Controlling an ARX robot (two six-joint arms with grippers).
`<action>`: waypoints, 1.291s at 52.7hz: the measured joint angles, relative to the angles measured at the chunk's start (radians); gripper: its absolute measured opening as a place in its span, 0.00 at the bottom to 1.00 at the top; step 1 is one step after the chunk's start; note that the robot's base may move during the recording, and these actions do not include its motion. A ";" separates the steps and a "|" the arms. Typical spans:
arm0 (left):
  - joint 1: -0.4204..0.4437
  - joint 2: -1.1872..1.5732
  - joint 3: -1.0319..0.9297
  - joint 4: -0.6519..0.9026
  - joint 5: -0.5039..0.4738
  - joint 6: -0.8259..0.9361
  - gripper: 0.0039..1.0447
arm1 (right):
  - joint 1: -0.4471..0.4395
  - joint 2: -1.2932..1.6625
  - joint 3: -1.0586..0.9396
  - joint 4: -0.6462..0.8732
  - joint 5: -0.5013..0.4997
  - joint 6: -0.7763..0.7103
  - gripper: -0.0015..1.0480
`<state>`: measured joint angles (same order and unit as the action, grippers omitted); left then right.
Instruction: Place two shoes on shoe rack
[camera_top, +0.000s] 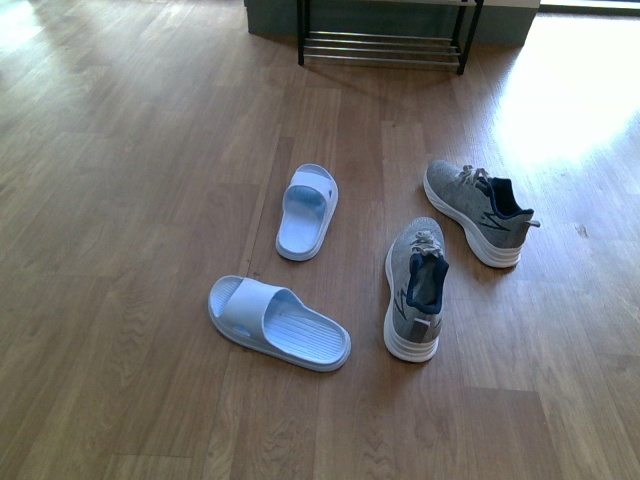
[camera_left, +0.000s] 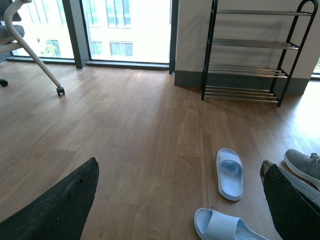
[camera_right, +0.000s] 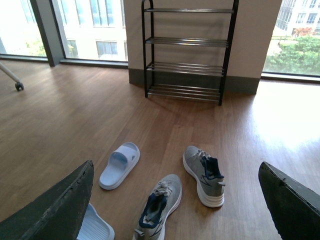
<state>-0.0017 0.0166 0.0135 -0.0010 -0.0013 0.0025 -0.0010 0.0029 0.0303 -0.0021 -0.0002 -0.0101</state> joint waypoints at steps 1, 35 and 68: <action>0.000 0.000 0.000 0.000 0.000 0.000 0.91 | 0.000 0.000 0.000 0.000 0.000 0.000 0.91; 0.000 0.000 0.000 0.000 0.000 0.000 0.91 | 0.000 0.000 0.000 0.000 0.000 0.000 0.91; 0.000 0.000 0.000 0.000 0.000 0.000 0.91 | 0.000 0.000 0.000 0.000 0.000 0.000 0.91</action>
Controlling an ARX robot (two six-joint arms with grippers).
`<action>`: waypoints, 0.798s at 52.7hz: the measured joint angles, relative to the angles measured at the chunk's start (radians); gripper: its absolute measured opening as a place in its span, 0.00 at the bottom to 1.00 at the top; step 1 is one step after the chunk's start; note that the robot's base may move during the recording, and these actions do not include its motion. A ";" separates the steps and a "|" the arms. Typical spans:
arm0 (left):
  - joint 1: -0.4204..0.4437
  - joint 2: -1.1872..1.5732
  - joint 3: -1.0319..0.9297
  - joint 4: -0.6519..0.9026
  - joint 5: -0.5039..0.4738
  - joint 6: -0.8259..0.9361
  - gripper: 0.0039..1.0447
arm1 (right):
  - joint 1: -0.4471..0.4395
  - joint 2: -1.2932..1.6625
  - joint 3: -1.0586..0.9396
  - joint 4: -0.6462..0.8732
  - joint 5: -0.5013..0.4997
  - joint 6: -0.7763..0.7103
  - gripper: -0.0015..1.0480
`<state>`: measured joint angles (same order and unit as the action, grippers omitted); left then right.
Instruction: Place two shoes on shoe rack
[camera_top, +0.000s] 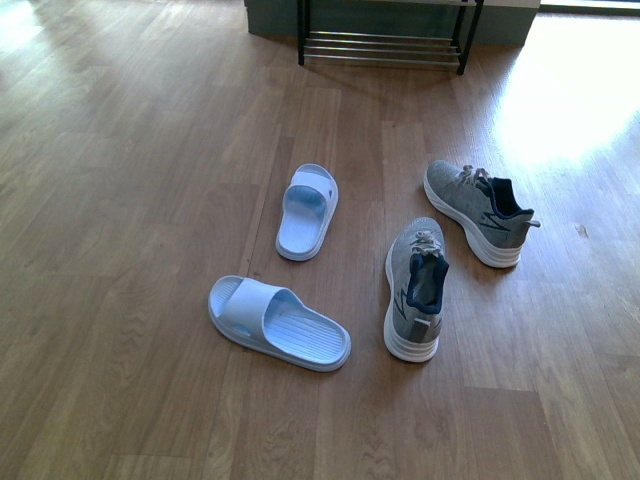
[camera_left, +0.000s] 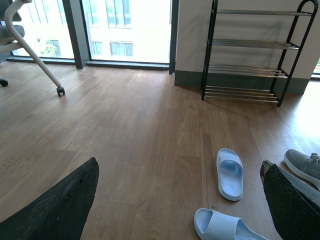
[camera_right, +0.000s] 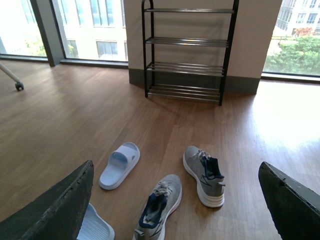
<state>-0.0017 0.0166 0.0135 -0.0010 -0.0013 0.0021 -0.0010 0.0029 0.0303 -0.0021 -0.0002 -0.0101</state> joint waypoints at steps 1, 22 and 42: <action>0.000 0.000 0.000 0.000 0.000 0.000 0.91 | 0.000 0.000 0.000 0.000 0.000 0.000 0.91; 0.000 0.000 0.000 0.000 0.000 0.000 0.91 | 0.000 0.000 0.000 0.000 0.000 0.000 0.91; 0.000 0.000 0.000 0.000 0.000 0.000 0.91 | 0.000 0.000 0.000 0.000 0.000 0.000 0.91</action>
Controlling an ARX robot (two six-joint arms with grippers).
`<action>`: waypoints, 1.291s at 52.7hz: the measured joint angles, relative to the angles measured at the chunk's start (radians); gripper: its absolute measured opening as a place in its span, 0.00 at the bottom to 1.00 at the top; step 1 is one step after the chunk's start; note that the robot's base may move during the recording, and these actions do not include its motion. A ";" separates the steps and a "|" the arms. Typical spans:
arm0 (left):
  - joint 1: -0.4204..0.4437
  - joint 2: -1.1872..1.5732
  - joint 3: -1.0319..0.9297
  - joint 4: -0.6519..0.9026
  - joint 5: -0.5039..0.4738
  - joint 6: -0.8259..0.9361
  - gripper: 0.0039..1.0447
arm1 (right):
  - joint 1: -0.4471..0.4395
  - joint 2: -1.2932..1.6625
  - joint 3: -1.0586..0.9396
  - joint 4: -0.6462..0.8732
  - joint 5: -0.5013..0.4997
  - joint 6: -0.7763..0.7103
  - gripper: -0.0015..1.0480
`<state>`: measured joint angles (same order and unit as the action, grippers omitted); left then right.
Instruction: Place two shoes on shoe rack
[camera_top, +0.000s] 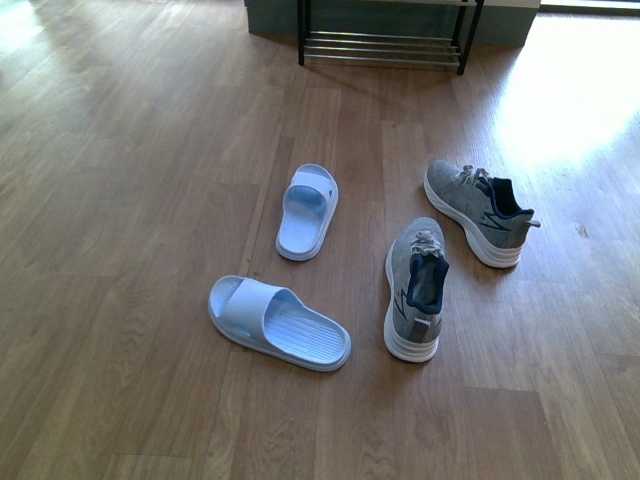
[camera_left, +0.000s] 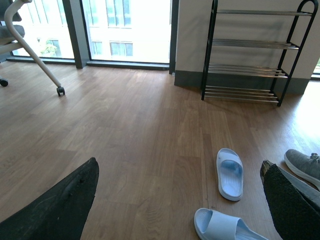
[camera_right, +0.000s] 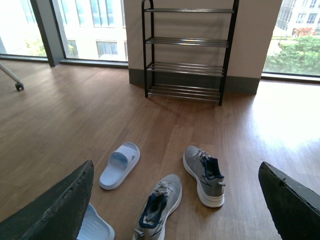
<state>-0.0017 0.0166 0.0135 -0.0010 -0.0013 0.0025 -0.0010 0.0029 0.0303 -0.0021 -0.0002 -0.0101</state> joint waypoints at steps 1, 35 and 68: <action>0.000 0.000 0.000 0.000 0.000 0.000 0.91 | 0.000 0.000 0.000 0.000 0.000 0.000 0.91; 0.000 0.000 0.000 0.000 0.000 0.000 0.91 | 0.000 0.000 0.000 0.000 0.000 0.000 0.91; 0.000 0.000 0.000 0.000 0.000 0.000 0.91 | 0.000 0.000 0.000 0.000 0.000 0.000 0.91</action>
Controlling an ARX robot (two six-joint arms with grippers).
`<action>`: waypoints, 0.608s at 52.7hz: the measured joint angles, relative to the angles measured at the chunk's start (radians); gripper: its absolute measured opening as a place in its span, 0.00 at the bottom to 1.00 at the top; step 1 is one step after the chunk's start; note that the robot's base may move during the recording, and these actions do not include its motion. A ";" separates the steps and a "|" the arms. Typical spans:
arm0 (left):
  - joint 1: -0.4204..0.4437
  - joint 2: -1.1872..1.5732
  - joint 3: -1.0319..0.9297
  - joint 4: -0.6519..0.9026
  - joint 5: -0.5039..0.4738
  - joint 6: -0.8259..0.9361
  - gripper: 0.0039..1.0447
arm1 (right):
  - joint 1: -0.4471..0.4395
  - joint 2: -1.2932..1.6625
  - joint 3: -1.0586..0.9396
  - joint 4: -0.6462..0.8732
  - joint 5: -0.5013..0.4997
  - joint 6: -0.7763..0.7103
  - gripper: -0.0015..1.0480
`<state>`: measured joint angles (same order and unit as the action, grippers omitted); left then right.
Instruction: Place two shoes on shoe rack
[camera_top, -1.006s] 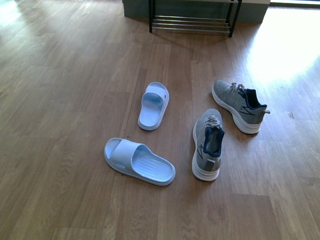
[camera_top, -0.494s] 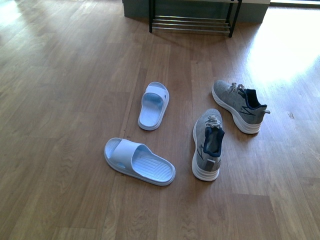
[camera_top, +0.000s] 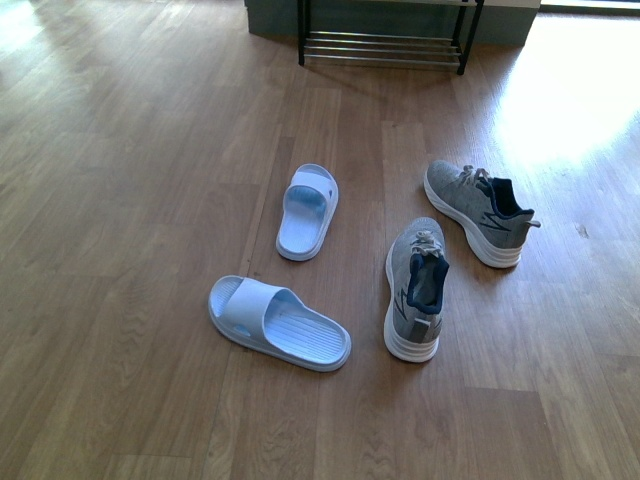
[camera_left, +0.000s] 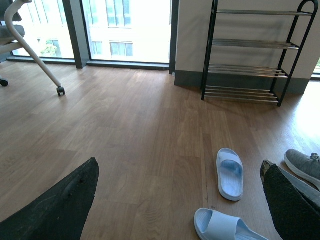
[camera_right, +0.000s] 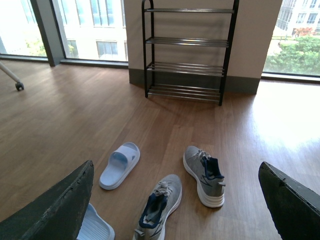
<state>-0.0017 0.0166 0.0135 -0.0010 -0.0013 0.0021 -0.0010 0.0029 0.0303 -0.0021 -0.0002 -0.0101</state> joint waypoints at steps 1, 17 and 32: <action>0.000 0.000 0.000 0.000 0.000 0.000 0.91 | 0.000 0.000 0.000 0.000 0.000 0.000 0.91; 0.000 0.000 0.000 0.000 -0.002 0.000 0.91 | 0.000 0.000 0.000 0.000 -0.003 0.000 0.91; 0.000 0.000 0.000 0.000 0.002 0.000 0.91 | 0.000 0.000 0.000 0.000 0.002 0.000 0.91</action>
<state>-0.0017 0.0166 0.0135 -0.0010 0.0010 0.0025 -0.0010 0.0029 0.0303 -0.0021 0.0017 -0.0101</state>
